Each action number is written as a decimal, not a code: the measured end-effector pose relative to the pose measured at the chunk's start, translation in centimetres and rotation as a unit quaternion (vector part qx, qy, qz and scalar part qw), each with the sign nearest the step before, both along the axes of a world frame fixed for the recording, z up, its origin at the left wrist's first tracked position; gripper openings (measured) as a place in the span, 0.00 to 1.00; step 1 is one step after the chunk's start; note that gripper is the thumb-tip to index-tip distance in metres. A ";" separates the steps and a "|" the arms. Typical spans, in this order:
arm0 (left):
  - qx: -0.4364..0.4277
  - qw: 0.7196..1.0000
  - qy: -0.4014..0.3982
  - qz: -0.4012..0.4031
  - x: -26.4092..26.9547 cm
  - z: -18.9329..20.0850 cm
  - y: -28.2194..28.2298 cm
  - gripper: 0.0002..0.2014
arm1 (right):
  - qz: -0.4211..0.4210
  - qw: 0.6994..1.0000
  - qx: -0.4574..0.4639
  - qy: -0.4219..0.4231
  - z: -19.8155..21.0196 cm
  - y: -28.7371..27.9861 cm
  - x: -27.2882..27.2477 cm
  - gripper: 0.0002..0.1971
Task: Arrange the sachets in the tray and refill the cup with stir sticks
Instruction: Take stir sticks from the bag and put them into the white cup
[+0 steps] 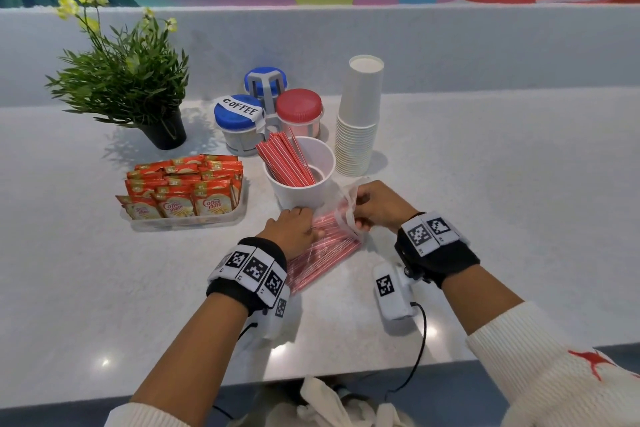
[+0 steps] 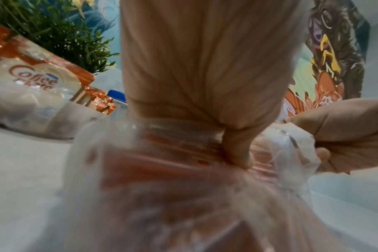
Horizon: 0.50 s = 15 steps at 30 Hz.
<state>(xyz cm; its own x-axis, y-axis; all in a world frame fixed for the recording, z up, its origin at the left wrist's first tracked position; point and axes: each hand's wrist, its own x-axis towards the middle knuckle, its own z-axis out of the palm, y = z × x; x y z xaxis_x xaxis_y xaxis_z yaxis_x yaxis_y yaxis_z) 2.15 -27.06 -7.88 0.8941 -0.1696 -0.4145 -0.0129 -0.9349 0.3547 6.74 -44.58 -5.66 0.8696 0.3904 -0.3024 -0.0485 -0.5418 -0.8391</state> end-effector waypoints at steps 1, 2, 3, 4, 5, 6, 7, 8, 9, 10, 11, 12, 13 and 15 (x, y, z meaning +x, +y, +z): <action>-0.005 1.000 0.000 0.002 -0.1 -0.1 0.0 0.25 | -0.006 1.000 0.002 -0.003 -0.1 0.0 0.0 0.08; -0.009 1.000 0.002 0.007 -0.2 -0.2 0.0 0.24 | -0.015 1.000 0.009 -0.004 -0.1 -0.1 0.1 0.07; -0.014 1.000 0.004 0.011 -0.3 -0.3 0.1 0.23 | -0.026 0.999 0.018 -0.006 0.2 -0.4 0.3 0.07; -0.016 1.000 0.007 0.015 -0.3 -0.4 0.3 0.22 | -0.038 0.999 0.026 -0.012 0.6 -0.8 0.5 0.09; -0.017 1.000 0.007 0.018 -0.3 -0.6 0.4 0.21 | -0.047 0.998 0.030 -0.020 1.0 -1.2 0.8 0.08; -0.016 1.000 0.007 0.022 -0.2 -0.6 0.5 0.20 | -0.054 0.998 0.034 -0.029 1.5 -1.6 0.9 0.07; -0.019 0.999 0.002 0.025 -0.2 -0.5 0.5 0.20 | -0.058 0.997 0.036 -0.037 1.9 -1.9 1.0 0.04; -0.029 0.999 -0.006 0.030 -0.3 -0.3 0.3 0.19 | -0.059 0.997 0.038 -0.044 2.2 -2.1 1.1 0.03; -0.049 0.998 -0.017 0.034 -0.3 -0.1 0.1 0.19 | -0.057 0.996 0.037 -0.051 2.6 -2.1 1.0 0.03; -0.072 0.996 -0.027 0.035 -0.4 0.3 -0.3 0.18 | -0.052 0.996 0.033 -0.060 2.8 -1.9 0.9 0.03; -0.089 0.995 -0.037 0.036 -0.4 0.6 -0.8 0.18 | -0.045 0.996 0.027 -0.068 2.9 -1.6 0.8 0.03; -0.099 0.993 -0.046 0.036 -0.4 0.6 -1.1 0.17 | -0.039 0.996 0.024 -0.074 3.0 -1.3 0.6 0.03; -0.104 0.992 -0.053 0.038 -0.3 0.4 -1.4 0.16 | -0.035 0.996 0.021 -0.079 3.0 -1.0 0.5 0.04; -0.110 0.991 -0.056 0.044 0.0 -0.1 -1.7 0.12 | -0.032 0.996 0.022 -0.084 2.8 -0.6 0.3 0.03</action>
<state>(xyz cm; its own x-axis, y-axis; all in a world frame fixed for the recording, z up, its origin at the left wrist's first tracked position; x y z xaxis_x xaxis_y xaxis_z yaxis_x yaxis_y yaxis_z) 2.14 -28.73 -7.96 0.9480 -0.1640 -0.2729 0.0146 -0.8339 0.5517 7.06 -45.22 -2.82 0.9302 0.3416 -0.1347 0.0604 -0.5042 -0.8615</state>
